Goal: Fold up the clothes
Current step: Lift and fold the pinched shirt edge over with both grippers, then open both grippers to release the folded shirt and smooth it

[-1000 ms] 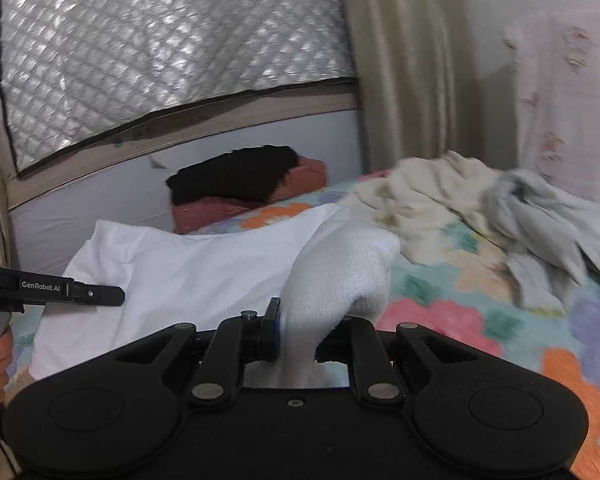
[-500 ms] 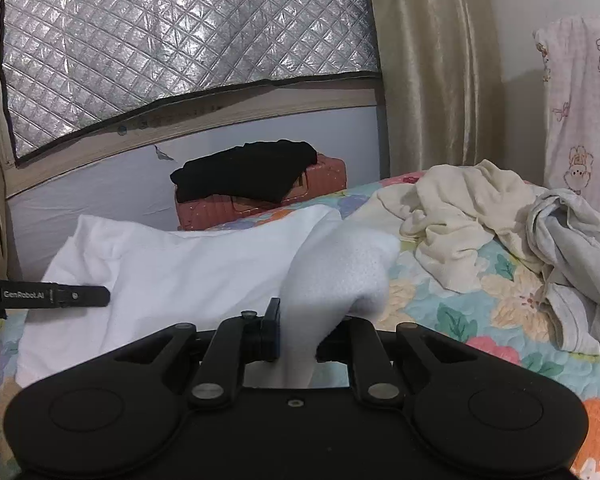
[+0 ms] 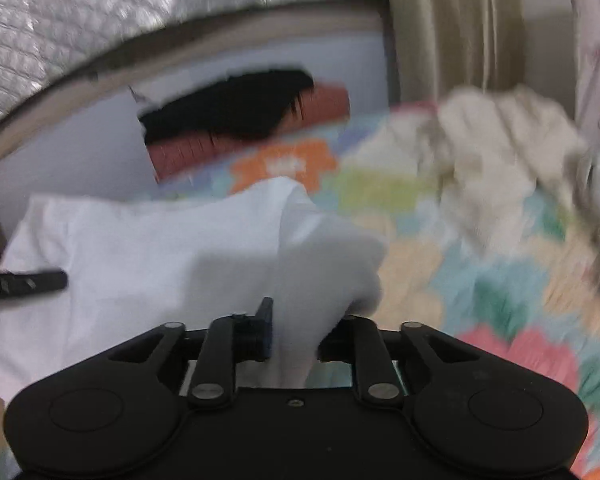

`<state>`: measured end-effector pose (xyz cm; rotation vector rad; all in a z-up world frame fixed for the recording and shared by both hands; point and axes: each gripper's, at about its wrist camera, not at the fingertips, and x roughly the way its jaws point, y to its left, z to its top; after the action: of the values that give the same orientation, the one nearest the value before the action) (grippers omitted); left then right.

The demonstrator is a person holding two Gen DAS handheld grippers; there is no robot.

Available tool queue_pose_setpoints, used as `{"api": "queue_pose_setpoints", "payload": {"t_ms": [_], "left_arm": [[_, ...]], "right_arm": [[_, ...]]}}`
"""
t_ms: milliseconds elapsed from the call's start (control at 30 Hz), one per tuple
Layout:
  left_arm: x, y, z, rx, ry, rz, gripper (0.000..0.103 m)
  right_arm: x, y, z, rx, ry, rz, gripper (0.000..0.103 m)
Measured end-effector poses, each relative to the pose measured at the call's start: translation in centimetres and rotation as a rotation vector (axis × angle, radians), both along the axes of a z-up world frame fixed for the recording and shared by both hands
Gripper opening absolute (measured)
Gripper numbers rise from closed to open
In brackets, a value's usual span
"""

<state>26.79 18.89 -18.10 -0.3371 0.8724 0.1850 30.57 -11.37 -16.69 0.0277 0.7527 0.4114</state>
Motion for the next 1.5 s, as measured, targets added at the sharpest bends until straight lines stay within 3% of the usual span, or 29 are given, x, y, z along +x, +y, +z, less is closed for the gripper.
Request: {"api": "queue_pose_setpoints", "payload": {"t_ms": [67, 133, 200, 233, 300, 333, 400, 500, 567, 600, 667, 700, 733, 833, 933, 1033, 1133, 1233, 1333, 1500], "left_arm": [[0.6, 1.3, -1.0, -0.096, 0.018, 0.034, 0.033], [0.3, 2.5, -0.5, -0.182, 0.005, 0.058, 0.025], [0.2, 2.6, -0.1, -0.177, -0.015, 0.041, 0.023], [0.3, 2.6, -0.2, -0.178, -0.013, 0.035, 0.02], [0.2, 2.3, -0.2, -0.172, -0.034, 0.029, 0.016], [0.2, 1.9, 0.1, -0.148, -0.053, 0.018, 0.014], [0.0, 1.0, 1.0, -0.081, -0.12, -0.031, 0.014], [-1.1, 0.4, 3.4, -0.079, -0.273, -0.065, 0.014], [-1.0, 0.3, 4.0, -0.089, -0.311, -0.076, 0.014], [-0.4, 0.3, 3.8, -0.097, -0.285, -0.083, 0.016], [1.2, 0.2, 2.3, -0.121, -0.173, -0.086, 0.018], [1.9, 0.3, 1.2, -0.138, -0.11, -0.073, 0.02], [2.2, 0.4, 0.3, -0.142, -0.067, -0.049, 0.029], [1.9, 1.0, 0.3, -0.151, -0.063, 0.007, 0.034], [1.3, 1.0, 1.7, -0.077, -0.124, 0.038, 0.034], [1.0, 1.5, 2.3, -0.122, -0.188, 0.038, 0.032], [0.9, 1.6, 2.3, -0.14, -0.203, 0.034, 0.032], [1.8, 1.7, 1.2, -0.104, -0.127, 0.045, 0.034], [2.5, 1.8, -0.8, -0.101, -0.002, 0.048, 0.038], [2.8, 1.0, -0.8, -0.031, 0.015, 0.037, 0.045]], "right_arm": [[-0.6, -0.2, -1.7, 0.02, 0.002, -0.036, 0.031], [-0.7, -1.2, -2.2, 0.075, -0.002, -0.069, 0.031], [-0.4, -2.2, -2.3, 0.139, 0.023, -0.099, 0.033], [-0.2, -2.6, -2.2, 0.168, 0.039, -0.112, 0.042], [0.2, -2.9, -1.9, 0.193, 0.043, -0.127, 0.047], [0.4, -3.0, -1.8, 0.204, 0.044, -0.134, 0.04], [0.6, -3.0, -1.1, 0.206, 0.019, -0.11, 0.016], [-1.1, -1.9, 1.7, 0.145, -0.177, -0.044, 0.015], [-0.7, -2.6, 2.4, 0.157, -0.202, -0.099, 0.015], [-0.5, -3.0, 2.7, 0.164, -0.212, -0.128, 0.015], [1.2, -3.8, 1.9, 0.122, -0.143, -0.16, 0.02], [2.1, -4.2, 1.2, 0.092, -0.089, -0.174, 0.029], [2.8, -4.6, 0.5, 0.057, -0.042, -0.193, 0.039], [2.1, -5.8, -0.1, 0.017, -0.056, -0.308, 0.052], [0.2, -5.7, 0.8, 0.02, -0.12, -0.322, 0.051], [-1.8, -4.0, 2.1, -0.02, -0.221, -0.236, 0.051], [-2.7, -1.2, 2.7, -0.049, -0.26, -0.066, 0.051], [-2.7, 1.6, 1.6, -0.069, -0.193, 0.054, 0.051], [-3.8, 3.5, -0.3, -0.151, -0.161, 0.085, 0.057], [-5.6, 4.7, -2.0, -0.26, -0.221, 0.092, 0.057]]}}
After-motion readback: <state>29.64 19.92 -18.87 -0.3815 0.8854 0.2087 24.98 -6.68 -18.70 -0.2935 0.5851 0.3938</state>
